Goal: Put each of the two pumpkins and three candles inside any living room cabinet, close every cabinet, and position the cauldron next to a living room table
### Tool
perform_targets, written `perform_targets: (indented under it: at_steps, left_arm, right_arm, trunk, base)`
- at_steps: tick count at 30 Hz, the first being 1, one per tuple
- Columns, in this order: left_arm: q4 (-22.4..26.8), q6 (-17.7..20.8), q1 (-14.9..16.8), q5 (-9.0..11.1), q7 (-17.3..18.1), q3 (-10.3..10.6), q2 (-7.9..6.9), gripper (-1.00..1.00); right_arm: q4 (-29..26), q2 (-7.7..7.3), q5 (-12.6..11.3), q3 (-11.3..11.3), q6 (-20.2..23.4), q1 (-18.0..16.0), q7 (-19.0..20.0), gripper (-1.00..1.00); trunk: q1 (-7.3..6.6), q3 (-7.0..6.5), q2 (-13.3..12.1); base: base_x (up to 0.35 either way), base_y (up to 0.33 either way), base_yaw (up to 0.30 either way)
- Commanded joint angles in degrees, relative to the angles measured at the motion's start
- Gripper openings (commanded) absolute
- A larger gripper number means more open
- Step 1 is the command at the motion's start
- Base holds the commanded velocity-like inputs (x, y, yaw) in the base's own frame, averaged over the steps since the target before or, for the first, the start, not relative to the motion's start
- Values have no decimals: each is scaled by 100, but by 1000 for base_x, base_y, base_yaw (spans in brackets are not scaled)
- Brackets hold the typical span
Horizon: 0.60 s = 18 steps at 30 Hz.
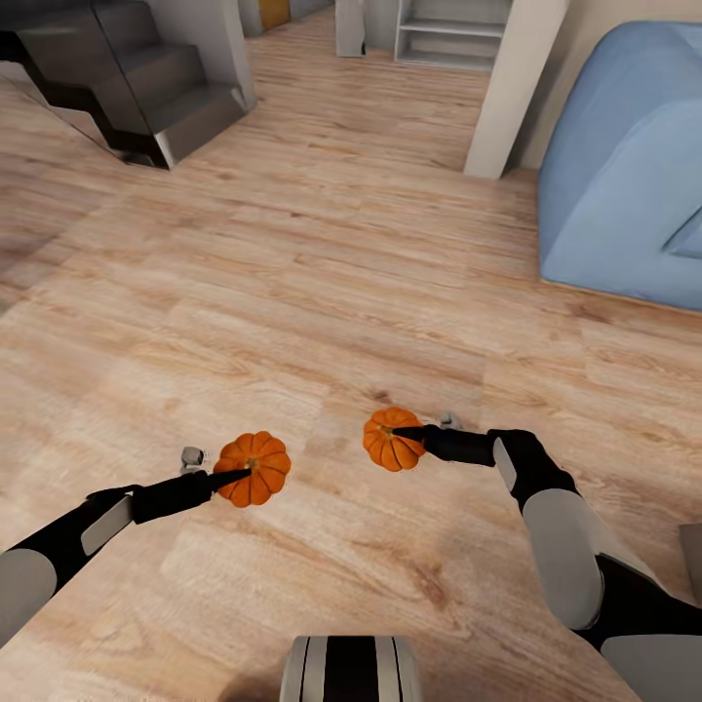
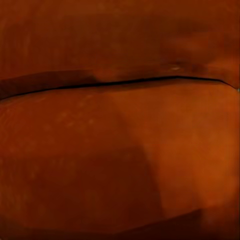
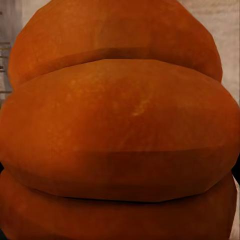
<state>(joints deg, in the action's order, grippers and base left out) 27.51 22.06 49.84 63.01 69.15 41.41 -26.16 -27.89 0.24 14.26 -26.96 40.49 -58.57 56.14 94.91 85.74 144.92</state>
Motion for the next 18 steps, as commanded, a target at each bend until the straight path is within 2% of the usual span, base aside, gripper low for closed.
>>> perform_targets:
  at_steps: [1,6,14,18]
  left_arm:
    - [1,0,0,1,-8,-1,-1,-100]
    - [0,0,0,1,-74,-1,-1,-100]
    - [0,0,0,1,-257,-1,67,-100]
    - [-4,0,0,1,-340,-1,83,-100]
  right_arm:
    - [1,1,-19,-2,11,0,0,-100]
    - [11,7,-19,-2,11,4,2,-100]
    - [19,135,-12,-2,11,4,0,-100]
    - [20,150,-11,-2,11,4,0,-100]
  trunk:
    - [-2,-27,-2]
    - [-15,-155,-8]
    - [-36,-360,-19]
    - [-46,-463,-24]
  base:
    - [0,0,288]
    - [0,0,288]
    - [0,0,288]
    - [0,0,288]
